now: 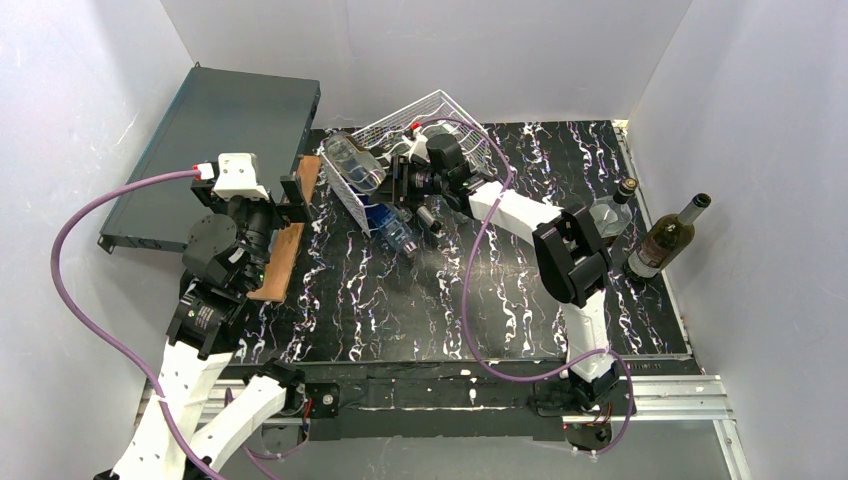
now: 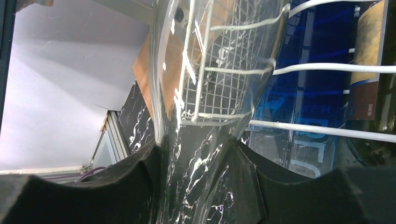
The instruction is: Put the wine bottle on the wine rack
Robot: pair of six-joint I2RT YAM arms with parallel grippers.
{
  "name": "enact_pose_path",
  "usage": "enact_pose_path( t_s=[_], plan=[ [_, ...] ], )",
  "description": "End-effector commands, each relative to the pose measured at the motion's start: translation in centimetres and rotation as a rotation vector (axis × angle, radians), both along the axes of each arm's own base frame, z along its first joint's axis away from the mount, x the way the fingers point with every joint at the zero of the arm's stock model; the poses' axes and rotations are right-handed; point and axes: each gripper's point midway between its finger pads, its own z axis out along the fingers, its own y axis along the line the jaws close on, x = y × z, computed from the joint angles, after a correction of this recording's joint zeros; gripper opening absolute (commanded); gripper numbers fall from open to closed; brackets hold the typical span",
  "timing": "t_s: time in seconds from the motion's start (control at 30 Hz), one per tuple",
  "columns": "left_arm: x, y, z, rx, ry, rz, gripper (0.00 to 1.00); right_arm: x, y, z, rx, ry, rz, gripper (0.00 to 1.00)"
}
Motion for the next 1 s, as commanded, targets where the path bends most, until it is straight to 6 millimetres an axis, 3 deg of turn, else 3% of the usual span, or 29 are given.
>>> enact_pose_path(
  t_s=[0.0, 0.33, 0.67, 0.97],
  plan=[
    [-0.3, 0.1, 1.1, -0.019, -0.030, -0.001, 0.99, 0.8, 1.8, 9.5, 0.192, -0.319, 0.041, 0.26],
    [-0.4, 0.0, 1.2, -0.022, -0.032, -0.005, 0.99, -0.7, 1.7, 8.0, 0.141, -0.338, 0.068, 0.52],
    [-0.5, 0.1, 1.2, -0.024, -0.036, -0.003, 0.99, -0.8, 1.6, 6.1, 0.069, -0.306, 0.057, 0.71],
    [-0.6, 0.2, 1.2, -0.024, -0.037, -0.001, 0.99, -0.5, 1.1, 4.8, -0.009, -0.299, 0.024, 0.77]
  ],
)
